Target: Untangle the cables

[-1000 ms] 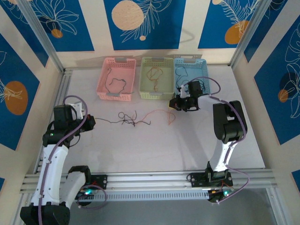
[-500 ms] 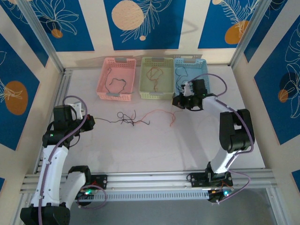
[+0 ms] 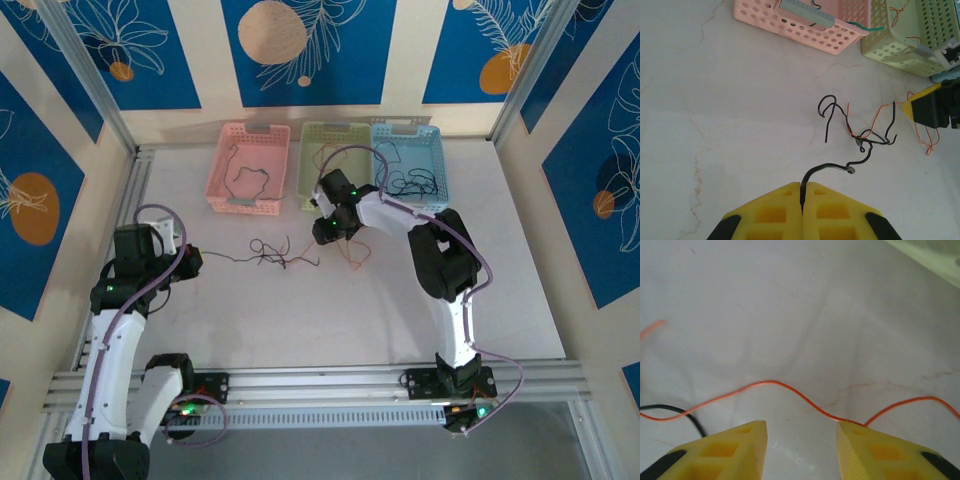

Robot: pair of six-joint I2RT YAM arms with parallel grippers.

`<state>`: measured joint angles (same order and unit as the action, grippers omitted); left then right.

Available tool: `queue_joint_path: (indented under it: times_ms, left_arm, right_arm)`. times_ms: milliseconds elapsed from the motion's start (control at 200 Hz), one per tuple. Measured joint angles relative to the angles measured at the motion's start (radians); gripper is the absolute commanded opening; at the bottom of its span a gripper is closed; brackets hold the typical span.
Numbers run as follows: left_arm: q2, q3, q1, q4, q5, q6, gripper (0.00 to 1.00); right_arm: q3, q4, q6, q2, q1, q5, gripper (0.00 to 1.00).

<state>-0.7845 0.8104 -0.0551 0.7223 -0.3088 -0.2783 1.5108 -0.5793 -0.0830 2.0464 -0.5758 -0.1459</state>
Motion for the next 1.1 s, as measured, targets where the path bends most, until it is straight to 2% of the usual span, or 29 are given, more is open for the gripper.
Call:
queue_joint_path:
  times_ms: [330,615,715,955,1100]
  left_arm:
    - [0.0,0.0,0.0,0.0,0.0,0.0,0.0]
    - [0.0,0.0,0.0,0.0,0.0,0.0,0.0]
    - [0.0,0.0,0.0,0.0,0.0,0.0,0.0]
    - [0.0,0.0,0.0,0.0,0.0,0.0,0.0]
    - [0.0,0.0,0.0,0.0,0.0,0.0,0.0]
  right_arm:
    - [0.047,-0.059,0.074,0.031,-0.005,-0.127,0.46]
    - [0.058,-0.089,0.083,0.085,-0.005,-0.145,0.45]
    - [0.068,-0.095,0.085,0.086,-0.003,-0.142,0.38]
    - [0.062,-0.106,0.076,0.084,0.001,-0.114,0.0]
    - [0.021,-0.09,0.064,0.043,-0.004,-0.116,0.0]
